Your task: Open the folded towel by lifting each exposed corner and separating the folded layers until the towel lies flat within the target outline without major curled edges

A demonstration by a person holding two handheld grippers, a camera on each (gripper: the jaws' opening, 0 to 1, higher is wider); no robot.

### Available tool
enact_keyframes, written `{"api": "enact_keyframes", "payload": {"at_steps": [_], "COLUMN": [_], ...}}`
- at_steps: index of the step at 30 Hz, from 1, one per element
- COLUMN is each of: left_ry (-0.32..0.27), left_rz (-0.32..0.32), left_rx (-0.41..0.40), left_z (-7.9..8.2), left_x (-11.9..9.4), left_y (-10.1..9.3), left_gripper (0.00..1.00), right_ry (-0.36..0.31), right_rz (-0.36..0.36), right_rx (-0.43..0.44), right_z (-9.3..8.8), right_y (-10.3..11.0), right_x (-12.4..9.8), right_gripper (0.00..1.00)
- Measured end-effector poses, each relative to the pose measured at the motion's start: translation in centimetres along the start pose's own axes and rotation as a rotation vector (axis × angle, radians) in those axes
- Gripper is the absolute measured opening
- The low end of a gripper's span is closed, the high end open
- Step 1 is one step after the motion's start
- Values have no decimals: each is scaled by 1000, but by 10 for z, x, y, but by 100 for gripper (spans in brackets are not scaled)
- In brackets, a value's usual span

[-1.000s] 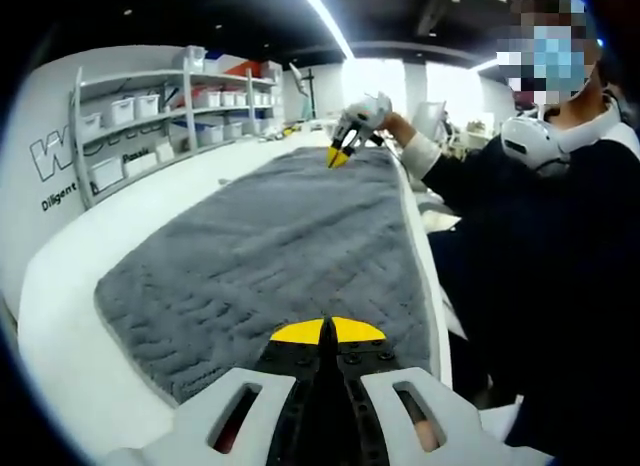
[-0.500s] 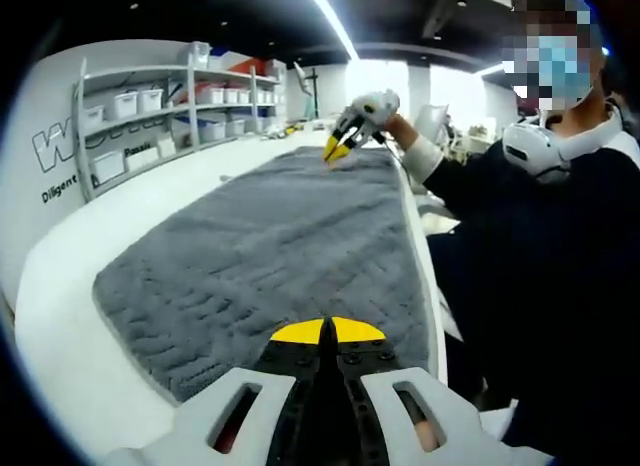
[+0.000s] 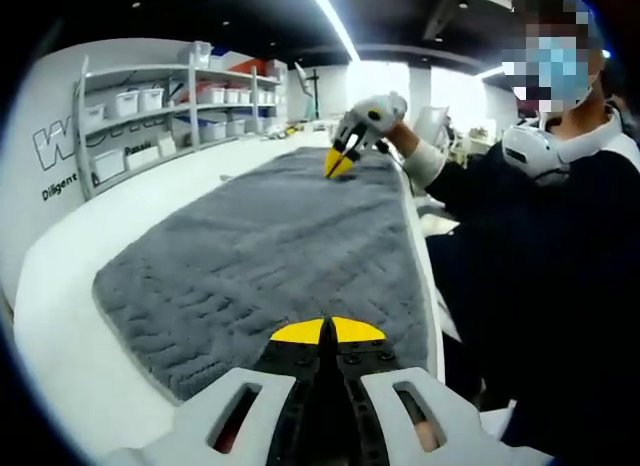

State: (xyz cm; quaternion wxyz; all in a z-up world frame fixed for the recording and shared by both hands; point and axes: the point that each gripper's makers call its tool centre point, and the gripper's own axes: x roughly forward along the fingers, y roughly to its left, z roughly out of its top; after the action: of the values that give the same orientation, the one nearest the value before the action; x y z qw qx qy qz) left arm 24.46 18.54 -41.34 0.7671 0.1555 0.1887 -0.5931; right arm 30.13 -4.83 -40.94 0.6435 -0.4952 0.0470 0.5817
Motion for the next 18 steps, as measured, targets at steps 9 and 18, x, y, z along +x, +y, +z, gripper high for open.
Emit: {"api": "enact_keyframes", "payload": {"at_steps": [9,18], "left_ry": [-20,-260], "left_rz": [1,241], "left_rx": [68,277], "left_z": [6,66], "left_x": [0,-20], "left_y": [1,36], "left_gripper": [1,2], "right_ry": [0,-3], "right_rz": [37,32], "right_rx": [-16,-10], "right_z": [9,13], "right_y": [9,9], "right_x": [14,18], "right_gripper": [0,0]}}
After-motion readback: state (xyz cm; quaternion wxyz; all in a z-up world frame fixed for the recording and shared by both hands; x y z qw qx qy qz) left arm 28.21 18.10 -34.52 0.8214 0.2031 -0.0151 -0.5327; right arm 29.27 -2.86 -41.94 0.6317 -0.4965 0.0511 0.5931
